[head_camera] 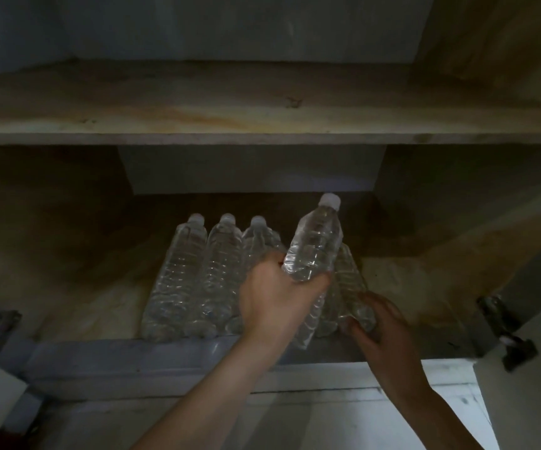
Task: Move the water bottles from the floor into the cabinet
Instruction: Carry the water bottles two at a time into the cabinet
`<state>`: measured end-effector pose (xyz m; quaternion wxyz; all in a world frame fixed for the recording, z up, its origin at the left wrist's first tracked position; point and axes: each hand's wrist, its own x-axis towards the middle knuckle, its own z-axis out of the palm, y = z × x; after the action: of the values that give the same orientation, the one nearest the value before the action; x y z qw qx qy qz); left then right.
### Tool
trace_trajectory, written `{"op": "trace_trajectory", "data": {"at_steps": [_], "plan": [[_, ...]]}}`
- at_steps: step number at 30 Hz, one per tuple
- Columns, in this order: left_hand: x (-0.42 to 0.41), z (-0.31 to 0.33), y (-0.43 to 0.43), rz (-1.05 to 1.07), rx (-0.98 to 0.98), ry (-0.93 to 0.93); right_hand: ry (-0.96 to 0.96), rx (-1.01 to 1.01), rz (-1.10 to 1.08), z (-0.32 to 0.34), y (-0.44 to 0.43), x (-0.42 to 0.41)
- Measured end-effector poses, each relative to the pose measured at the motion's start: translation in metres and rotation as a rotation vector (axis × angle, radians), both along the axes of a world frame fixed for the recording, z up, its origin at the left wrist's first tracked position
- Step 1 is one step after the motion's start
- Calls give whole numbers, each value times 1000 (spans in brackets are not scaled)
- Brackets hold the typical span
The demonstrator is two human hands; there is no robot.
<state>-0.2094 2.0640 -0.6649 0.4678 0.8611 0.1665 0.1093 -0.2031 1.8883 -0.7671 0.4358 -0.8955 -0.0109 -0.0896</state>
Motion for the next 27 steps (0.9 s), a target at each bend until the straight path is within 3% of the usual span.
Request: {"op": "trace_trajectory", "data": {"at_steps": [13,20,27], "plan": [[35,-40,-30,57,316,-135,22,46,-33,-15,-3,6],[37,-42,-32,47,406,-159,10,29,-49,-17,-1,7],[35,-35,-29,16,371,-135,-33,4,-15,-17,-2,5]]}}
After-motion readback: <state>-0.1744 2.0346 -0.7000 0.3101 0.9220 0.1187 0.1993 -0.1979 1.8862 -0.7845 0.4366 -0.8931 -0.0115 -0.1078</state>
